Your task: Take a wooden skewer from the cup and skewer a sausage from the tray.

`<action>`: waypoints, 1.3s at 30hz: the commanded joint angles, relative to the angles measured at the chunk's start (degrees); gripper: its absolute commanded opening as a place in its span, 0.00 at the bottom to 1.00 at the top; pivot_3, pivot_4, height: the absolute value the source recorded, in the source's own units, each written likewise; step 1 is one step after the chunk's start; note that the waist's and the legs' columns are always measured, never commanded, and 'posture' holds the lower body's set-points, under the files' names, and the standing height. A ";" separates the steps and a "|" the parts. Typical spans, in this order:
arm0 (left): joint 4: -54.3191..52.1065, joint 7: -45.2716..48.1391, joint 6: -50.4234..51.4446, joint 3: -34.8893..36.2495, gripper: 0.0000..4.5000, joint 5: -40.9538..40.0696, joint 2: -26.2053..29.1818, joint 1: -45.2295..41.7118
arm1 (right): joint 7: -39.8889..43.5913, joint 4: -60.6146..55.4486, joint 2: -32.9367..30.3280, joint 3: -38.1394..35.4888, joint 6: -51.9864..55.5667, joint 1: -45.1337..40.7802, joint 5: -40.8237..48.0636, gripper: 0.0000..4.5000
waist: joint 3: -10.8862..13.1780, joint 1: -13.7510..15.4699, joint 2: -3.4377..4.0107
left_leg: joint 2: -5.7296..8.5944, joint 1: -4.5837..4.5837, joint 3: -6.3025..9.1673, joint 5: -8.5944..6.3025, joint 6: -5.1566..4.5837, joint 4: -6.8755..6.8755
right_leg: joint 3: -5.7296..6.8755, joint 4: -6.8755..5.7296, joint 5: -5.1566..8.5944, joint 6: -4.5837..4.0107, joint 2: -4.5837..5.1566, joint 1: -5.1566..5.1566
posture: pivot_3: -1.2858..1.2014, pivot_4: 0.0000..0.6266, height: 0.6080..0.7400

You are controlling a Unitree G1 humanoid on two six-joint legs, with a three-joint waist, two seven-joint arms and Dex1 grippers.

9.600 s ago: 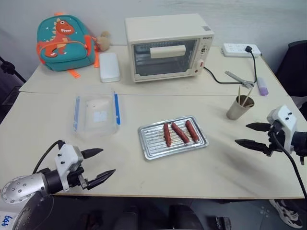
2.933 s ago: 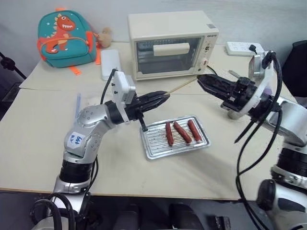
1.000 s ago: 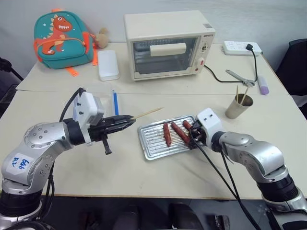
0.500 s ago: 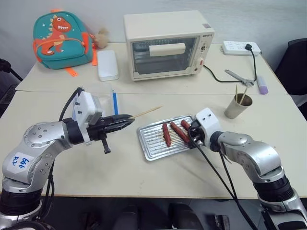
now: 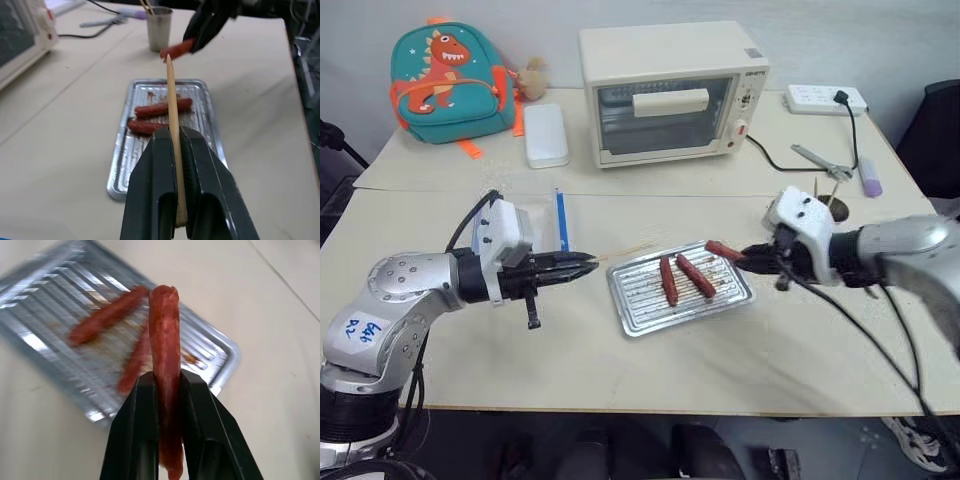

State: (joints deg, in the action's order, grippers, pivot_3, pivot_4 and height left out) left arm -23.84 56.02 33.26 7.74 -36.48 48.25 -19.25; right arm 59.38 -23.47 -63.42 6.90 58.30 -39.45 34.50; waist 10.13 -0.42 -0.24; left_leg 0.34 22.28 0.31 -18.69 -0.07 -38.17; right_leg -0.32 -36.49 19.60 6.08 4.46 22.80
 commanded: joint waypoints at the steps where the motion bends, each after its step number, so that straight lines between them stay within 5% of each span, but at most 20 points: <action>1: -0.22 4.89 -2.32 -1.64 0.00 0.42 1.85 -2.00 | 14.32 1.48 -4.42 1.12 -3.53 -5.18 2.32 0.06 | 0.00 -0.01 0.00 | 0.00 -0.01 -0.01 0.00 -0.01 -0.01 | -0.01 -0.01 0.00 0.00 0.00 0.00 | 0.52 0.24 1.00; 12: -0.76 8.79 -2.69 -5.10 0.00 0.88 1.72 -5.58 | 22.77 1.88 -4.34 5.13 -5.35 -9.67 -0.04 0.06 | 0.00 0.22 0.00 | 0.00 0.01 0.03 0.00 0.00 -0.03 | 0.01 0.00 0.00 0.00 0.04 0.02 | 0.52 0.24 1.00; 39: -2.21 7.67 -2.26 -6.06 0.00 0.78 0.54 -5.96 | 19.33 0.58 -0.96 4.12 1.16 -11.98 3.30 0.06 | 0.00 0.24 0.00 | 0.00 0.01 0.03 0.01 0.01 -0.11 | 0.01 -0.05 0.00 0.00 0.04 0.02 | 0.52 0.24 1.00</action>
State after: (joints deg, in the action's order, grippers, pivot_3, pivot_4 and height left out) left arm -24.19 63.83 31.76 0.13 -35.55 48.22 -24.95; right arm 78.70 -22.31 -64.14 13.07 59.35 -50.38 37.13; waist 10.14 -0.18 -0.24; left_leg 0.35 22.29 0.34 -18.68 -0.06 -38.28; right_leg -0.30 -36.54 19.61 6.08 4.50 22.82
